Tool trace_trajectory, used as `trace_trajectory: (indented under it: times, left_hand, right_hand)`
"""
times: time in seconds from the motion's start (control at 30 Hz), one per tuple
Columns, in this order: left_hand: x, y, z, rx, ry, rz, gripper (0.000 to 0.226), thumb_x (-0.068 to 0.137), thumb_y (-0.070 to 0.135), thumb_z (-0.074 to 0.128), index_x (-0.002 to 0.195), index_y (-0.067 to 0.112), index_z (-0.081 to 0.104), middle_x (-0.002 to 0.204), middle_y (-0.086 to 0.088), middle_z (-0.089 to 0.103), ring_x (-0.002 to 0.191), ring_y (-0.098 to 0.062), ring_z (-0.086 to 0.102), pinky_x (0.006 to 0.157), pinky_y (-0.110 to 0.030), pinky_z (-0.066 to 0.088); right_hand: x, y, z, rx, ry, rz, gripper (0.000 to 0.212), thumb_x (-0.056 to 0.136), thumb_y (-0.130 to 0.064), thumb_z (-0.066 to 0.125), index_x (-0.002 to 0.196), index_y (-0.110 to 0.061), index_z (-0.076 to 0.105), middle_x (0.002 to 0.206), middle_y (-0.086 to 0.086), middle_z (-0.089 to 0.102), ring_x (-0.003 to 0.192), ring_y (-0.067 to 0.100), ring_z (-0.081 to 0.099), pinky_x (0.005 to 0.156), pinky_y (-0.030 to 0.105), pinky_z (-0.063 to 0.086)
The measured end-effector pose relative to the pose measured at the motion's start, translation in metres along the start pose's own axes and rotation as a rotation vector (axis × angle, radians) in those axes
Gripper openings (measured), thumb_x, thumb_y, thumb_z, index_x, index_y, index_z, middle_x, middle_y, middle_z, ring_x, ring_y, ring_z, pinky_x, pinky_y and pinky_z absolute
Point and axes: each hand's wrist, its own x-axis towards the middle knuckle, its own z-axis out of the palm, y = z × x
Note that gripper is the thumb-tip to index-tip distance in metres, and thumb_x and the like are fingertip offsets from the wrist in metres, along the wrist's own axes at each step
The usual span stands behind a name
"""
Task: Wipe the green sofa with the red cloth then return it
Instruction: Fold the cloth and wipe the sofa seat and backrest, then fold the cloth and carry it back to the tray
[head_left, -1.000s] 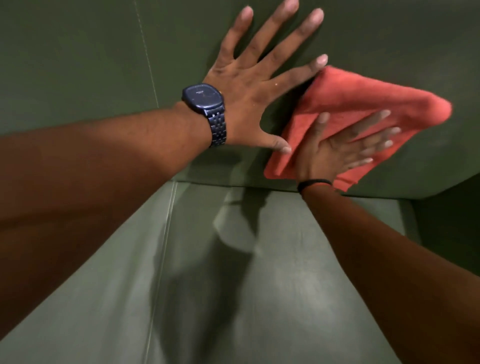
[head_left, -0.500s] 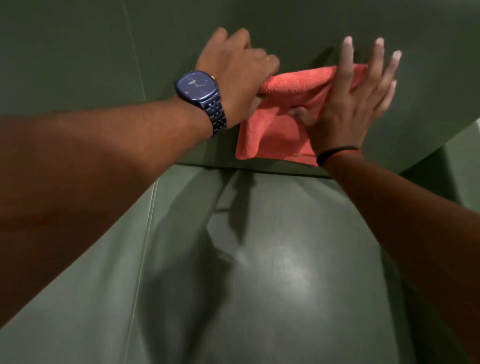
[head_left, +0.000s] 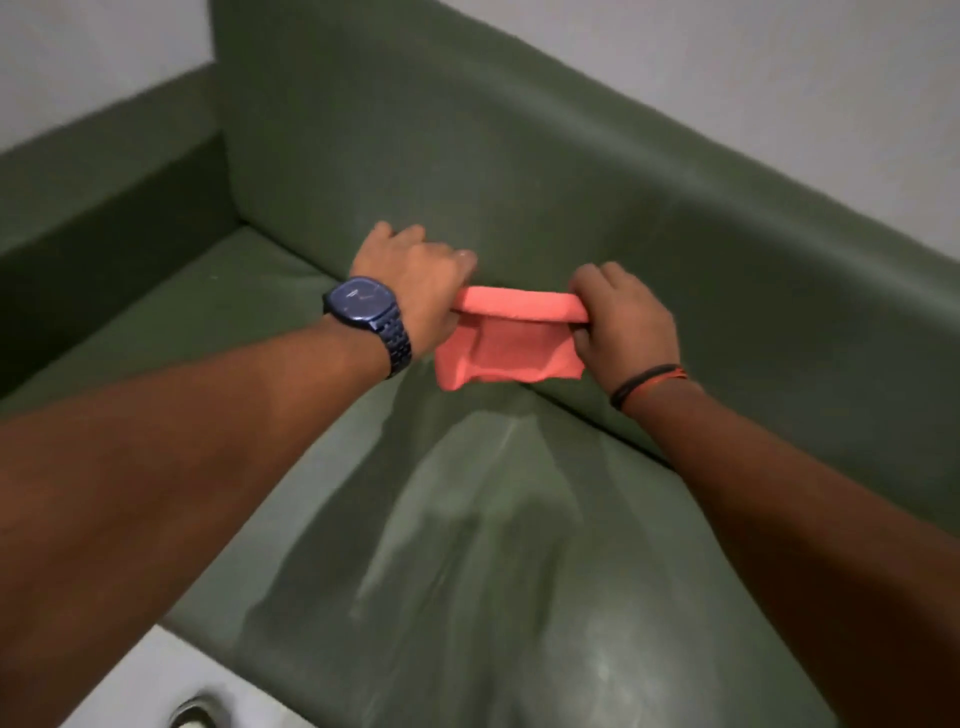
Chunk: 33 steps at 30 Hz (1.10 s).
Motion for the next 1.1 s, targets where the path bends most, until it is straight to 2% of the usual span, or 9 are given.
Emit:
trace_trajectory:
  times: [0.17,0.43,0.6,0.7,0.8,0.87,0.97,1.03,1.1]
  left_hand:
    - [-0.069,-0.14,-0.035,-0.004,0.002,-0.208,0.015,0.074,0.028,0.061,0.086,0.018,0.057,0.087,-0.005,0.067,0.086,-0.032,0.057,0.068,-0.036,0.034]
    - [-0.234,-0.387,-0.098,0.006,-0.009,-0.482,0.009,0.075,0.024,0.059,0.083,0.021,0.057,0.086,-0.002,0.066,0.085,-0.03,0.056,0.07,-0.035,0.033]
    - [-0.341,-0.509,-0.135,0.076,0.04,-0.644,0.008,0.071,0.022,0.063,0.076,0.017,0.059,0.076,-0.006,0.066,0.076,-0.032,0.058,0.063,-0.033,0.023]
    - [-0.392,-0.56,-0.149,0.11,0.004,-0.746,0.008,0.069,0.02,0.065,0.072,0.015,0.06,0.072,-0.009,0.066,0.07,-0.033,0.059,0.061,-0.035,0.028]
    - [-0.437,-0.601,-0.155,0.144,-0.069,-0.87,0.017,0.06,0.014,0.075,0.068,0.013,0.06,0.067,-0.009,0.065,0.065,-0.033,0.06,0.058,-0.036,0.037]
    - [-0.467,-0.622,-0.155,0.166,-0.115,-0.943,0.011,0.062,0.016,0.069,0.067,0.012,0.061,0.067,-0.009,0.065,0.065,-0.033,0.06,0.058,-0.038,0.04]
    - [-0.513,-0.66,-0.15,0.206,-0.113,-1.07,0.011,0.066,0.022,0.058,0.069,0.012,0.061,0.069,-0.009,0.065,0.067,-0.034,0.058,0.059,-0.038,0.039]
    - [-0.539,-0.681,-0.144,0.199,-0.074,-1.13,0.01,0.071,0.018,0.067,0.069,0.013,0.059,0.07,-0.01,0.063,0.069,-0.034,0.056,0.06,-0.038,0.036]
    - [-0.565,-0.696,-0.129,0.203,-0.029,-1.153,0.017,0.072,0.022,0.073,0.071,0.015,0.058,0.072,-0.008,0.061,0.069,-0.032,0.053,0.061,-0.035,0.03]
  right_hand:
    - [0.076,-0.14,0.011,0.013,-0.021,-0.193,0.02,0.074,-0.004,0.059,0.093,-0.006,0.054,0.093,0.018,0.056,0.085,0.038,0.054,0.059,0.042,0.042]
    - [0.189,-0.428,0.063,0.209,-0.048,-0.397,0.019,0.07,-0.002,0.064,0.086,-0.009,0.057,0.086,0.016,0.057,0.077,0.039,0.056,0.054,0.042,0.044]
    - [0.234,-0.593,0.098,0.377,-0.017,-0.625,0.02,0.07,-0.001,0.062,0.085,-0.013,0.058,0.08,0.011,0.059,0.071,0.034,0.057,0.053,0.035,0.044]
    - [0.252,-0.674,0.118,0.437,-0.051,-0.767,0.019,0.069,-0.007,0.055,0.088,-0.009,0.061,0.081,0.014,0.061,0.074,0.036,0.059,0.058,0.042,0.052]
    - [0.264,-0.748,0.14,0.493,-0.158,-0.858,0.025,0.068,-0.003,0.064,0.093,-0.006,0.063,0.088,0.018,0.062,0.082,0.038,0.06,0.067,0.047,0.053]
    - [0.265,-0.791,0.152,0.504,-0.217,-0.931,0.028,0.067,-0.001,0.068,0.095,-0.006,0.064,0.09,0.019,0.062,0.084,0.038,0.061,0.071,0.046,0.053]
    - [0.26,-0.854,0.173,0.51,-0.265,-1.05,0.028,0.073,-0.003,0.064,0.1,-0.005,0.064,0.095,0.019,0.063,0.086,0.037,0.06,0.072,0.045,0.053]
    - [0.254,-0.885,0.189,0.522,-0.23,-1.085,0.023,0.077,-0.008,0.058,0.1,-0.005,0.063,0.092,0.017,0.062,0.082,0.035,0.06,0.068,0.043,0.054]
    - [0.246,-0.911,0.213,0.554,-0.158,-1.074,0.023,0.074,-0.009,0.056,0.095,-0.005,0.064,0.086,0.016,0.062,0.075,0.033,0.059,0.063,0.038,0.051]
